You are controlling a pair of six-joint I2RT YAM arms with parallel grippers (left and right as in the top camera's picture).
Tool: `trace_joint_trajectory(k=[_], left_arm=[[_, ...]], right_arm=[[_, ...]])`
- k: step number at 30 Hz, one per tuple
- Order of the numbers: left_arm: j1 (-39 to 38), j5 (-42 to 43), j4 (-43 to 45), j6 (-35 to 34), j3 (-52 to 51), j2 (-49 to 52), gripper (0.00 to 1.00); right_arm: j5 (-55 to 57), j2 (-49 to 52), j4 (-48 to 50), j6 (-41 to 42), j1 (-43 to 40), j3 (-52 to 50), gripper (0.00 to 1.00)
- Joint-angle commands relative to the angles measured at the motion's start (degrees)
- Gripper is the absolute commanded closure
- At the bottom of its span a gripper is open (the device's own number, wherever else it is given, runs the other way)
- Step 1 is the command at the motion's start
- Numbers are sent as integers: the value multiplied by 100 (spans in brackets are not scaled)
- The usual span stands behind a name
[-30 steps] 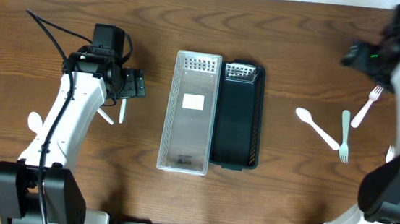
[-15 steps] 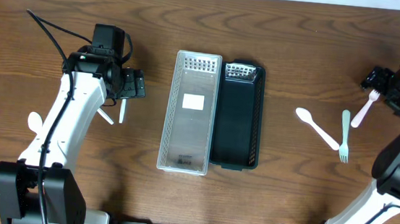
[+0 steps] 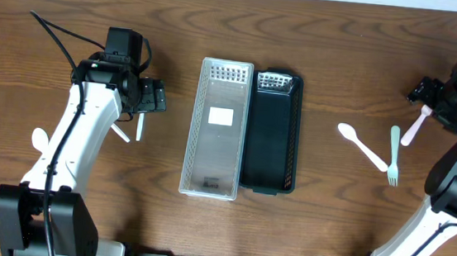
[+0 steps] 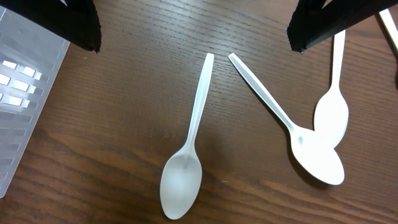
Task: Pack container
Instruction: 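Move the right gripper to the white fork and grasp it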
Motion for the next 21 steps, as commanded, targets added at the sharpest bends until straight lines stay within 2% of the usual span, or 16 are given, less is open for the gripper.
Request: trace_joint_trajectory(k=[1, 10, 13, 15, 17, 18, 21], left_arm=[[24, -48, -17, 57, 111, 24, 2], [24, -48, -17, 57, 111, 24, 2], [24, -48, -20, 57, 111, 24, 2], [24, -48, -17, 57, 111, 24, 2], [24, -48, -17, 57, 111, 24, 2], [24, -48, -17, 57, 111, 24, 2], [24, -48, -17, 57, 111, 24, 2]], right_arm=[[-46, 328, 2, -31, -4, 37, 3], [-221, 723, 17, -101, -57, 37, 2], [-378, 800, -2, -136, -85, 37, 5], [-439, 817, -2, -177, -90, 37, 11], [-435, 817, -2, -177, -90, 37, 25], [-435, 817, -2, -179, -90, 37, 36], [-435, 817, 4, -177, -90, 37, 45]])
